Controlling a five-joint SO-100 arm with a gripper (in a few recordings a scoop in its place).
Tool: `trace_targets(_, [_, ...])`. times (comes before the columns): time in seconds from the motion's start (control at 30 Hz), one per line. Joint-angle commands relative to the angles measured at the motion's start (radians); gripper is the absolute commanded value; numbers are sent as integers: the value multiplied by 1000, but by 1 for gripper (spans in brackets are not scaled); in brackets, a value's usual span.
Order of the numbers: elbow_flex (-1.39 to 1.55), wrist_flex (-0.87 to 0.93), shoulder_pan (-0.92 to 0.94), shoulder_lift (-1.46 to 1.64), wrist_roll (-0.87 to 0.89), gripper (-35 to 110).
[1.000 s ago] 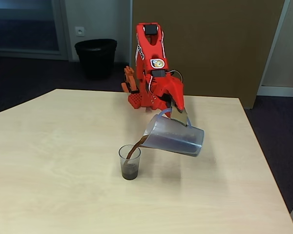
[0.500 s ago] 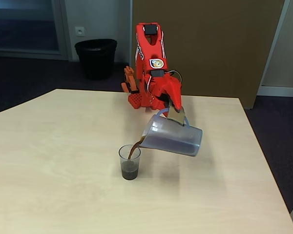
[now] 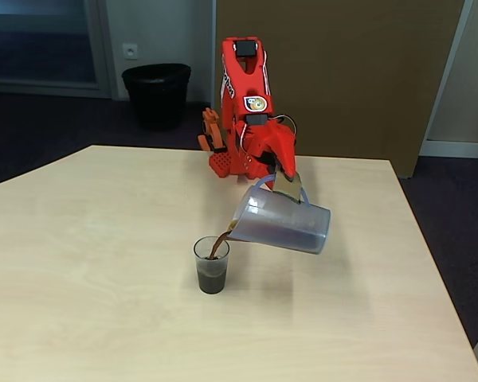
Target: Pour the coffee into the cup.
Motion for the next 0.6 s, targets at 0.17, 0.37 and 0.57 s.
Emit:
trace_targets(0.17, [-9,-34,-5,32,29,0])
trace_targets(0.37, [-11,-35,-3,28,23,0])
trace_targets(0.57, [-12,-23,-8,28,-26,0])
